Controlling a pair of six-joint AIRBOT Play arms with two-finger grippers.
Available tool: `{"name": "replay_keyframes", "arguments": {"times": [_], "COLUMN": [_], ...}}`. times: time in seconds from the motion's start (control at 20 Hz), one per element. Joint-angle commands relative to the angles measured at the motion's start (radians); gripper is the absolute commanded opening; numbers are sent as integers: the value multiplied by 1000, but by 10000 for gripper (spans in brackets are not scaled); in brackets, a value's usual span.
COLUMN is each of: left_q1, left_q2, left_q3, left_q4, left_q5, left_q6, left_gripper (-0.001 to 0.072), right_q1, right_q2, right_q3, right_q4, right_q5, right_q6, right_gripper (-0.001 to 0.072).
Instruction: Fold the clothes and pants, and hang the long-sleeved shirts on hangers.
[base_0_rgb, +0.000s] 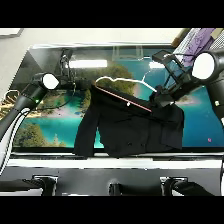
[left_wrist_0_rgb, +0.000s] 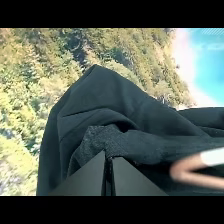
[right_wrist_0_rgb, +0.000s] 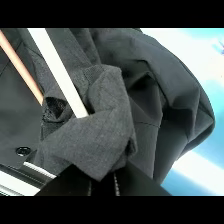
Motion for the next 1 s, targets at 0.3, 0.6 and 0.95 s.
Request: {"name": "replay_keyframes", "arguments": {"times": [0.3,0.6,0.95], "left_q1": [1,1,-13], "left_q2": [-2,0,16], "left_q3": [39,92,140], "left_q4": [-3,-3,-3], "left_q5": [6,2,-13], "left_q6": [0,5,4], "left_gripper": [32,32,31], "right_q1": [1,1,1], "right_q2": [-49,-116,-139], "right_q3": [-2,-2,-2], "right_q4": [3,-42,-17], "right_q5": [-27,-89,-107], "right_q6": [2,3,14], "right_gripper": [39,39,39]}}
